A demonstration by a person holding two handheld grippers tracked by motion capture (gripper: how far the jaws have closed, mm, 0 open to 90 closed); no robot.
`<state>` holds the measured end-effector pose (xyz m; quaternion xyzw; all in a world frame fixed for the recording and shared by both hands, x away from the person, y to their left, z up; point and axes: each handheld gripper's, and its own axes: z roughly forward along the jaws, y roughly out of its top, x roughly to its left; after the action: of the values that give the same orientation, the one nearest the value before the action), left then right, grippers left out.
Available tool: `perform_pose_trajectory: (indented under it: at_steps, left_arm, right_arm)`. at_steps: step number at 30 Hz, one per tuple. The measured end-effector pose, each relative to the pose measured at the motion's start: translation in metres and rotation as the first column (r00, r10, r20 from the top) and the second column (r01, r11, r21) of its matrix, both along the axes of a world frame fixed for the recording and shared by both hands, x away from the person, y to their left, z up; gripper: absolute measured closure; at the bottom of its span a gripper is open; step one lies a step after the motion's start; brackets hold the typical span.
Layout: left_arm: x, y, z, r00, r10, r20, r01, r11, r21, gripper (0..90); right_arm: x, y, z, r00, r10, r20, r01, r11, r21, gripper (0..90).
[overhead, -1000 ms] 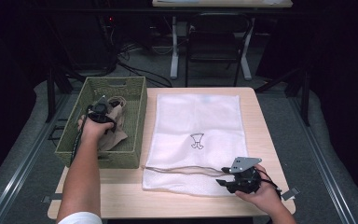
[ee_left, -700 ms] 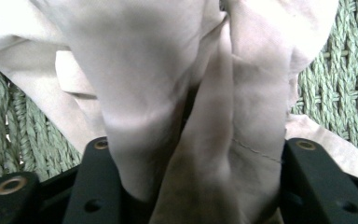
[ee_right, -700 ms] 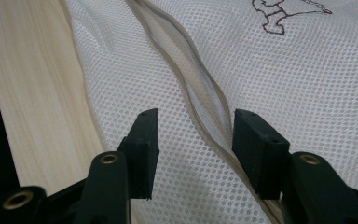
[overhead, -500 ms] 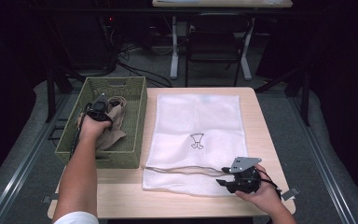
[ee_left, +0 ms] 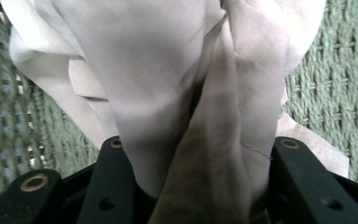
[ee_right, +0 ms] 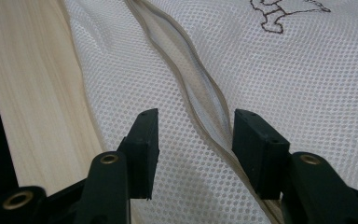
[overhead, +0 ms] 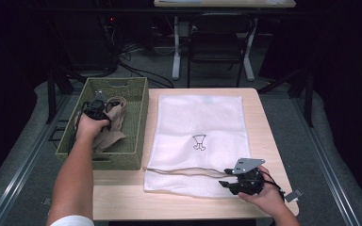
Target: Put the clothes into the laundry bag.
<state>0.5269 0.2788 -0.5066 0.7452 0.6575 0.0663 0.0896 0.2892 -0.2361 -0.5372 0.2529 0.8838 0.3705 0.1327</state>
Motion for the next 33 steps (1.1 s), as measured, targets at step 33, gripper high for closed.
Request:
perform_pose_trajectory:
  at_steps: [33]
  left_arm:
    - [-0.019,0.000,0.074,0.9979,-0.029,0.058,0.032,0.9980,-0.054,60.2]
  right_arm:
    - [0.001,-0.002,0.000,1.0000,0.007,0.004,-0.006,0.9998,-0.019,51.0]
